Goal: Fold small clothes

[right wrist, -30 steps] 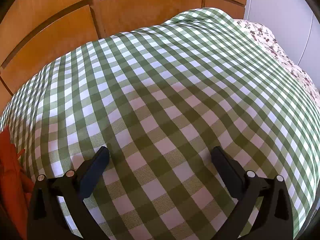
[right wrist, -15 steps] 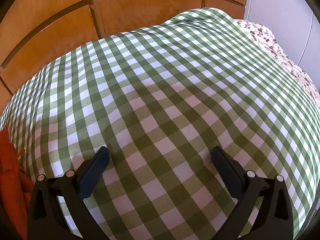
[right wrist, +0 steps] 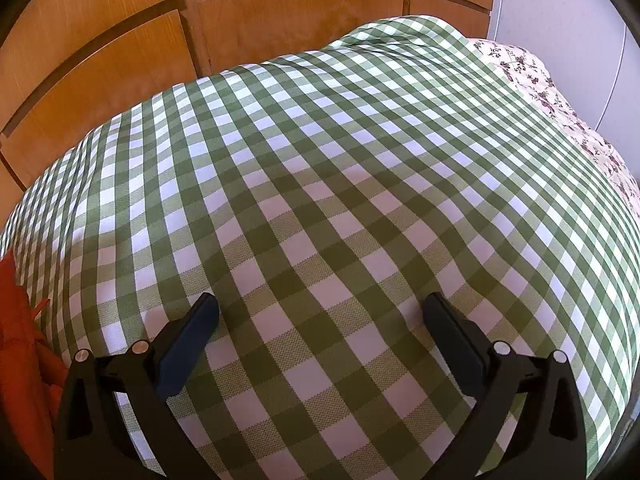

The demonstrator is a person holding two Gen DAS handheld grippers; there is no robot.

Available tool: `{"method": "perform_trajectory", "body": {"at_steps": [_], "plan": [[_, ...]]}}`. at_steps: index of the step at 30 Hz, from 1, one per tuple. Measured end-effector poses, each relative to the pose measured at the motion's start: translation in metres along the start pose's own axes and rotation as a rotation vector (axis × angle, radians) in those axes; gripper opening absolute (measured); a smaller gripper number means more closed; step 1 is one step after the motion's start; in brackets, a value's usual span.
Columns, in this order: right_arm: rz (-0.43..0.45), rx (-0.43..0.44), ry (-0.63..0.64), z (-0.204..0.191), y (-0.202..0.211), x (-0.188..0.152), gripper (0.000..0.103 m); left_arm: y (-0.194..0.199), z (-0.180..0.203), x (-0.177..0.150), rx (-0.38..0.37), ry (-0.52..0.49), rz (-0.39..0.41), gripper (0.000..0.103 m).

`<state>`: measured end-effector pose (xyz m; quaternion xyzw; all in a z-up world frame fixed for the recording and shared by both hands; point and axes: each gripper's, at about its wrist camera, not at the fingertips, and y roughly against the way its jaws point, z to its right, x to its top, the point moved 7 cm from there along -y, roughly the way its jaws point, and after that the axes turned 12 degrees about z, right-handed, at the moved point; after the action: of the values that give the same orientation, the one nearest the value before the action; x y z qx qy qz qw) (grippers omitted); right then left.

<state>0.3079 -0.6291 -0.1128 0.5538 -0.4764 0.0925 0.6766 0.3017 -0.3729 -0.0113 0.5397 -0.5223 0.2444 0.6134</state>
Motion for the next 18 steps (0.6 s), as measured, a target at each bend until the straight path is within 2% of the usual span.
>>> {"method": "perform_trajectory", "body": {"at_steps": [18], "plan": [[0.000, 0.000, 0.000, -0.0001, -0.0001, 0.0000, 0.101, -0.0010, -0.0001, -0.0005, -0.004, 0.005, -0.005, 0.100]]}}
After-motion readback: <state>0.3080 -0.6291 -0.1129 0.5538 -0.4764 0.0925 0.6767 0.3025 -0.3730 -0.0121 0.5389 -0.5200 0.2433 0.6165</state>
